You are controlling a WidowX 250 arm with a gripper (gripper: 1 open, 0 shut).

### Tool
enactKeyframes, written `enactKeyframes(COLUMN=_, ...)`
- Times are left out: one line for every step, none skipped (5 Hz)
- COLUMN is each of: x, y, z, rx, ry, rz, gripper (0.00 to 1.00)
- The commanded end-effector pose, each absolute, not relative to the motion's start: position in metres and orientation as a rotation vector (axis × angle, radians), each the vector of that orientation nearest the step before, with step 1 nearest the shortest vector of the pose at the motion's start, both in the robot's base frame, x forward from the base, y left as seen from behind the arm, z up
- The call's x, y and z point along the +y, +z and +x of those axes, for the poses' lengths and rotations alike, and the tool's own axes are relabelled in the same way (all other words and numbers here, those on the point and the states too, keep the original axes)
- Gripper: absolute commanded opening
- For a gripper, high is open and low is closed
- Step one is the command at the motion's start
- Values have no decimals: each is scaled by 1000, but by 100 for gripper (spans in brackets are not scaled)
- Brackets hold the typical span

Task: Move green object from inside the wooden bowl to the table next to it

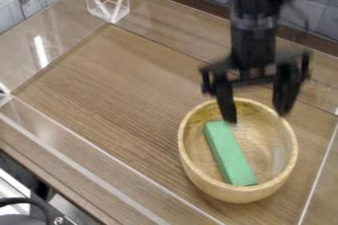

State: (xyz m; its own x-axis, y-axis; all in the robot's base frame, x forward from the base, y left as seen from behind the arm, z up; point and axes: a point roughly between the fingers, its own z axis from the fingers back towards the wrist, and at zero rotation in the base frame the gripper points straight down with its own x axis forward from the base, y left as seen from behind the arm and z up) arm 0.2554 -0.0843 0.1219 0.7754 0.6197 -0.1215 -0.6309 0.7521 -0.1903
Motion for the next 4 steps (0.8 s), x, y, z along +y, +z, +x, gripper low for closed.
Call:
enactKeyframes(x=-68, y=169, z=270, rx=-65, ry=636, rz=-301, gripper=100)
enactKeyframes(x=-45, y=176, z=280, rx=-121, ry=524, rz=-312, gripper=100)
enactKeyframes(x=-25, y=169, z=289, rx=-175, ry=441, rz=-283, gripper=100)
enactKeyframes(x=-9, y=152, z=295, rx=-218, ry=419, rz=-240, gripper=100)
